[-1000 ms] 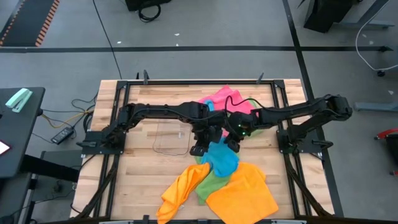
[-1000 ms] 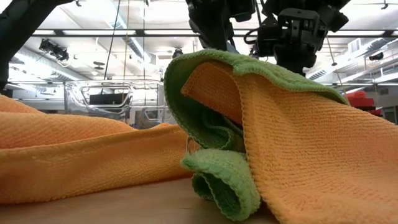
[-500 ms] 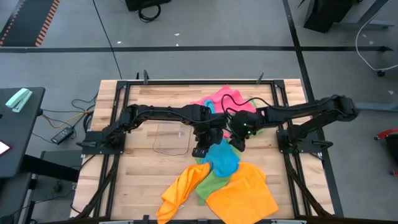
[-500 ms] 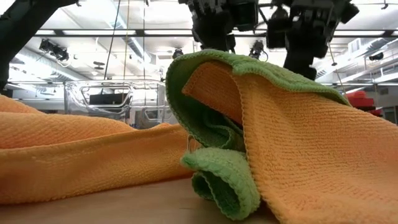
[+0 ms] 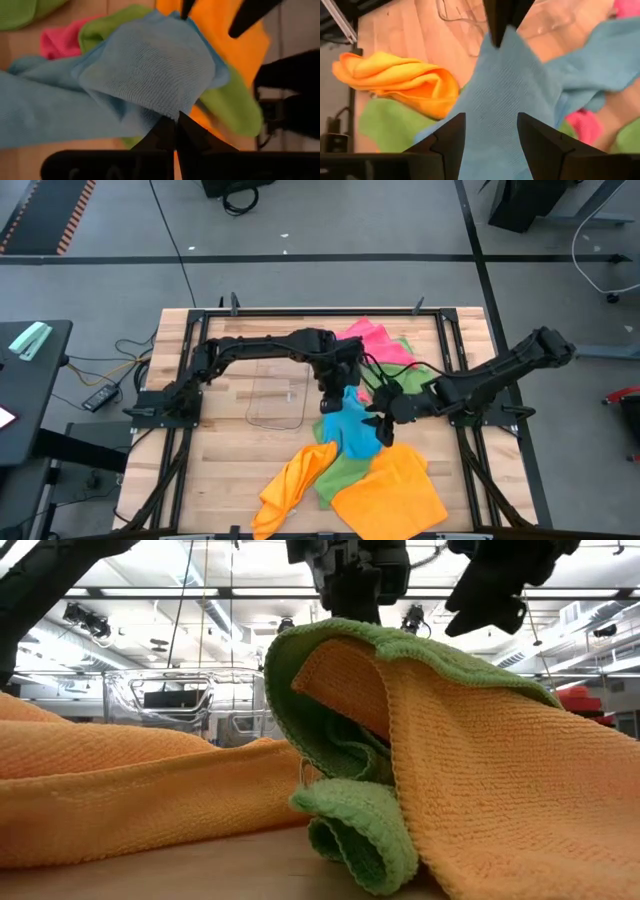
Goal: Fold microfiber towels
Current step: Fold the left blue towel
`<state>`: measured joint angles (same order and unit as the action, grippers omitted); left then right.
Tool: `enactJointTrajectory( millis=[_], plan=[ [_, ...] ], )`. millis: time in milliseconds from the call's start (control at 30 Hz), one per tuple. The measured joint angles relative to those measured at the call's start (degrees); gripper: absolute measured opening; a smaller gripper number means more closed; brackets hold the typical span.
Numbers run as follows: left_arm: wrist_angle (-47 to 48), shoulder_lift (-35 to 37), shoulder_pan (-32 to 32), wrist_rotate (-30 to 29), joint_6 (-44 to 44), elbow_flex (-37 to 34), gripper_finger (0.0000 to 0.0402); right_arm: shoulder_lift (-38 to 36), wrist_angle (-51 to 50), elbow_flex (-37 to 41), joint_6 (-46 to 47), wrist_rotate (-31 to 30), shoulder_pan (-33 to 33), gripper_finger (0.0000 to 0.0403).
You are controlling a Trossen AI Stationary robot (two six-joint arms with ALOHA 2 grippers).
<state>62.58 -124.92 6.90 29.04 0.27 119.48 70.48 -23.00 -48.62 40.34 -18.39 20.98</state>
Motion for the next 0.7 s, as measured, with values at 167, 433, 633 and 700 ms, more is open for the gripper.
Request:
enactJointTrajectory(
  millis=[167,433,633,700],
  plan=[
    [-2.45,0.0,1.11,1.74,-3.92,0.0,0.0027,0.0,0.03,0.0,6.72,-0.65,0.97,0.0215],
    [-6.95,0.02,1.96,4.28,-9.24,0.0,0.0011,5.17,-4.6,-5.45,9.65,-8.62,1.93,0.023],
    [-6.95,0.29,2.49,4.24,-10.38,0.0,0.0025,14.6,-18.44,-17.35,13.29,-16.82,2.81,0.023],
    [-7.17,0.6,2.58,4.91,-10.4,0.0,0.0016,16.32,-20.32,-18.93,16.05,-18.18,2.78,0.023]
  ],
)
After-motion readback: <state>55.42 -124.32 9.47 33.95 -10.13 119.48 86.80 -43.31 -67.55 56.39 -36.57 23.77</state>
